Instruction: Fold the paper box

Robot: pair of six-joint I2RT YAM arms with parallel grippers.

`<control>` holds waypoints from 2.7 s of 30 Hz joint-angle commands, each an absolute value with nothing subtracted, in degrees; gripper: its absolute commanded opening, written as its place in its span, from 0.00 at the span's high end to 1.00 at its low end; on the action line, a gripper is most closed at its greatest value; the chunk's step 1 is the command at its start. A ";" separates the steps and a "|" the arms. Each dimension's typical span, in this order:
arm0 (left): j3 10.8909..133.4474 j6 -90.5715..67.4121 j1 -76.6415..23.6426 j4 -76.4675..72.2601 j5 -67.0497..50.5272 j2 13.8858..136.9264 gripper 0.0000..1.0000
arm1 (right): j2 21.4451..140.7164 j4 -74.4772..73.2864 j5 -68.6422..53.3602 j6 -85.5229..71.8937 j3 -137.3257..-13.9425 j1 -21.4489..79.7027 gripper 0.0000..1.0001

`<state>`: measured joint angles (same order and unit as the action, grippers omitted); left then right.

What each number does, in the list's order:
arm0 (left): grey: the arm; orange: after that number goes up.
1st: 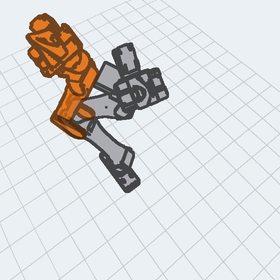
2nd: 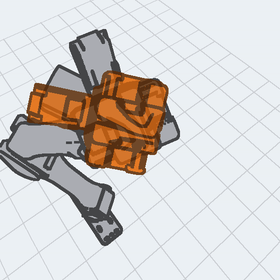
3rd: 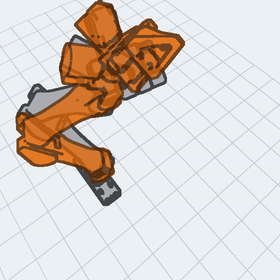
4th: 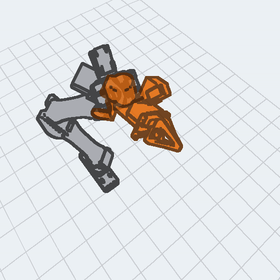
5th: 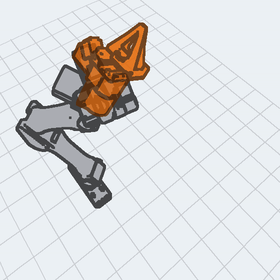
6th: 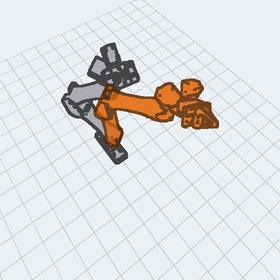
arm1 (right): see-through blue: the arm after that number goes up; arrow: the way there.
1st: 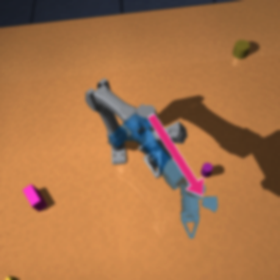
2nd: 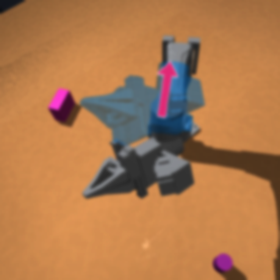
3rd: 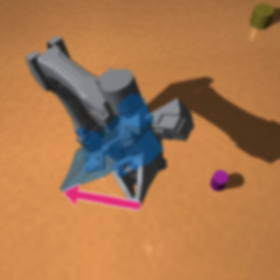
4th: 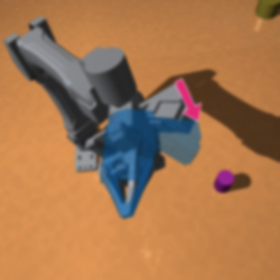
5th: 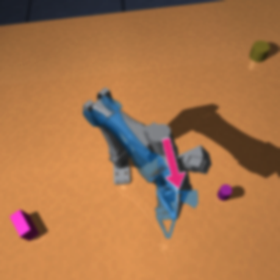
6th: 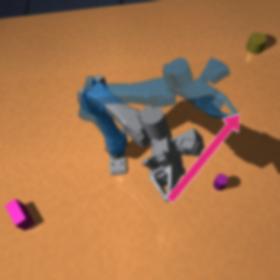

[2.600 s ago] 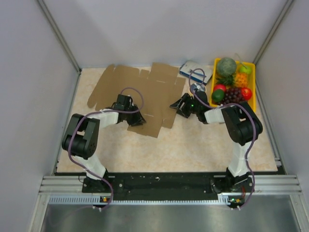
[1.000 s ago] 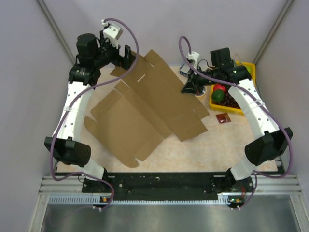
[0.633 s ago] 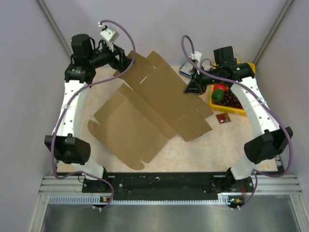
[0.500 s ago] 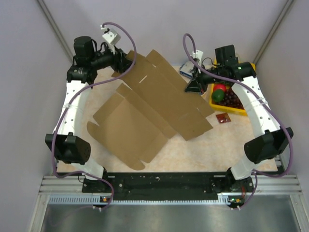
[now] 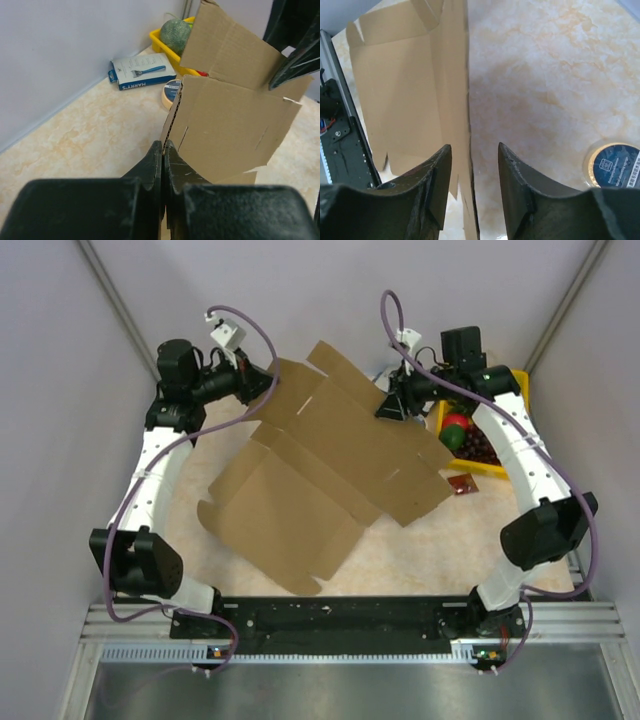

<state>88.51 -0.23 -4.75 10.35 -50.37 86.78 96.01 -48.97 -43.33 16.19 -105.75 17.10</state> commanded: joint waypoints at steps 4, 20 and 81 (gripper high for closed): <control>85.43 -8.43 -4.75 -1.47 -53.87 82.09 1.00 | 99.75 -43.16 -45.35 11.87 -111.26 18.63 0.52; 78.66 -15.38 -4.75 -5.98 -56.16 82.44 1.00 | 103.72 -40.35 -28.13 9.40 -121.12 22.85 0.45; 106.70 -4.49 -17.66 12.57 -63.63 99.94 1.00 | 102.13 -39.99 -57.13 20.66 -120.68 24.17 1.00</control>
<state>108.90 -9.28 -16.32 11.79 -67.77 102.65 104.36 -43.09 -54.02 19.99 -119.66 23.16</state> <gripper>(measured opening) 0.100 0.009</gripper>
